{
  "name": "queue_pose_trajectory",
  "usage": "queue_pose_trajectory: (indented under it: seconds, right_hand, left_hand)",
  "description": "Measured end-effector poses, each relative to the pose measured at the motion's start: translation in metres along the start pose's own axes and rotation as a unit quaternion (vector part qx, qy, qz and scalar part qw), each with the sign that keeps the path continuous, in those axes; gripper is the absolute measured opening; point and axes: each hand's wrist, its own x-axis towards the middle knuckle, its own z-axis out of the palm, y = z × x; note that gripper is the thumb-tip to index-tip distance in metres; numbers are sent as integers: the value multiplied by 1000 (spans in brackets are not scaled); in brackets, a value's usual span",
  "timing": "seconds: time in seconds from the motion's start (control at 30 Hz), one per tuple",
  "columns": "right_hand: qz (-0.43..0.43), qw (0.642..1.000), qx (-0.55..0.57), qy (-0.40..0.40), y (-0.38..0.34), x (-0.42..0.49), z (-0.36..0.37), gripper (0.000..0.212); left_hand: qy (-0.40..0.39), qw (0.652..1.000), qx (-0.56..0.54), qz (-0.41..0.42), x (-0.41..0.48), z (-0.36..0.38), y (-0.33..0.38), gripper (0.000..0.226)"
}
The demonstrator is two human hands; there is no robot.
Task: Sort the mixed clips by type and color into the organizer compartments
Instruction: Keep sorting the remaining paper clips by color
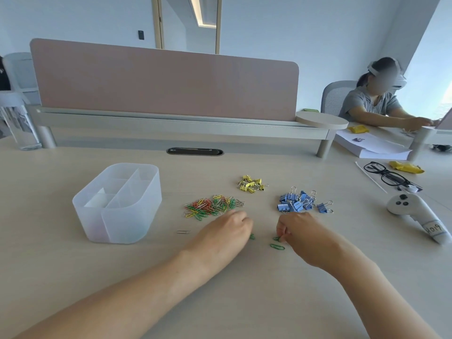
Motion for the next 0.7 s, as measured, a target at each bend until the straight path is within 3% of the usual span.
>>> queue_pose_trajectory:
  seconds: [0.17,0.33,0.6,0.7]
  right_hand:
    - [-10,988,151,-4,2,-6,-11,16]
    - [2,984,173,-50,1,-8,-15,27]
    - [1,994,101,-50,-6,-3,-16,22]
    - [5,997,34,-67,-11,-2,-16,32]
  left_hand:
    - [-16,999,34,-18,-16,-6,-19,43]
    - [-18,998,62,-18,-17,-9,-15,46]
    - [-4,998,47,-29,-16,0,-20,46]
    - [-10,998,23,-53,-14,-1,-17,18]
